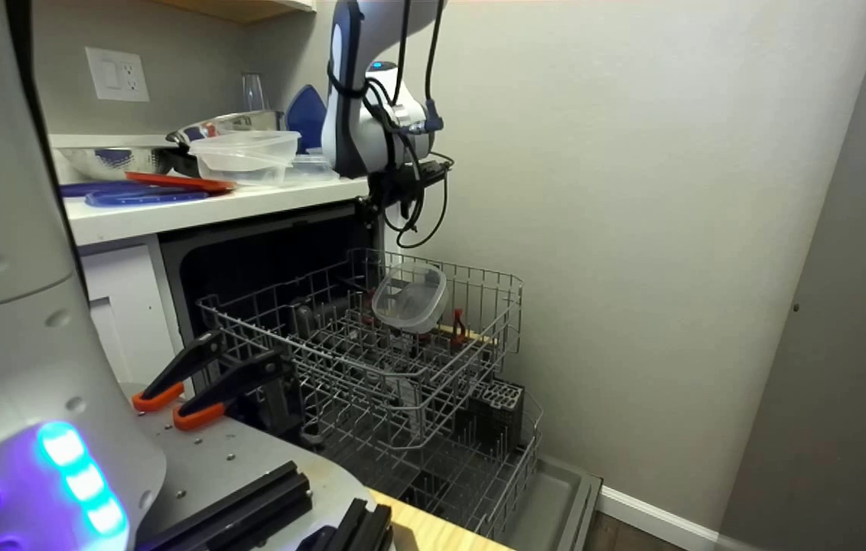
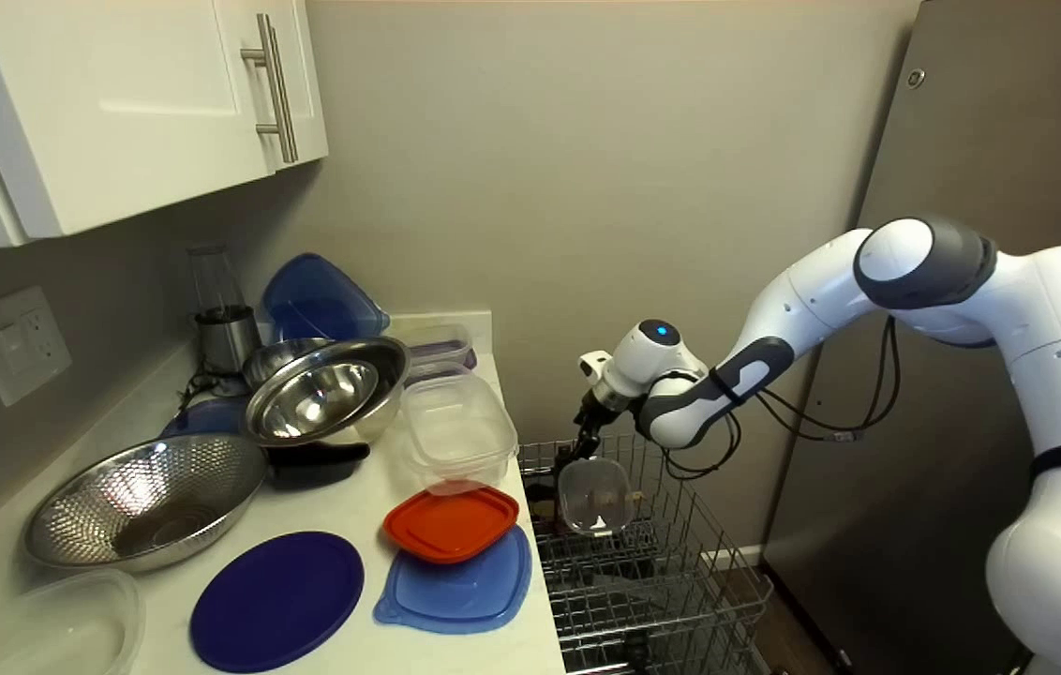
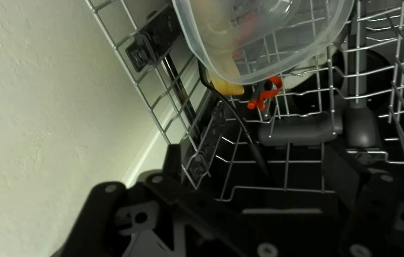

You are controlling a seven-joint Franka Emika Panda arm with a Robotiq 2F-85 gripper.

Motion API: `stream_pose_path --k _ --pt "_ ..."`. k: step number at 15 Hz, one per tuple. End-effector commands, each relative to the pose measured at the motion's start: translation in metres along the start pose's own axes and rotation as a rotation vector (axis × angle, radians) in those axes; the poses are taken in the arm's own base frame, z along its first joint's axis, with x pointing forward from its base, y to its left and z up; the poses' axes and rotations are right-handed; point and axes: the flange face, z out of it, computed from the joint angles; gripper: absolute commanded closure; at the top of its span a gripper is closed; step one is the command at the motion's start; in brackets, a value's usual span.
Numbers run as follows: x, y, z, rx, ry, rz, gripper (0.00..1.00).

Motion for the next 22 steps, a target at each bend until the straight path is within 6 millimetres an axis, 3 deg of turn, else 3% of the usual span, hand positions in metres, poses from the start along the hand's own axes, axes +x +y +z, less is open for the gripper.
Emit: stream_pose_path --k 1,6,11,15,22 --pt "-0.001 0.009 -0.023 0.134 -0.011 -0.064 0.0" --pt "-0.012 0.057 -0.028 0.247 -0.051 -0.08 0.0" --pt "-0.021 0.109 -0.016 0.272 0.031 -0.052 0.0" --pt "-0.02 0.121 -0.002 0.34 0.016 -0.068 0.0" --pt "-0.025 0.12 0.031 0.452 -0.046 -0.088 0.0"
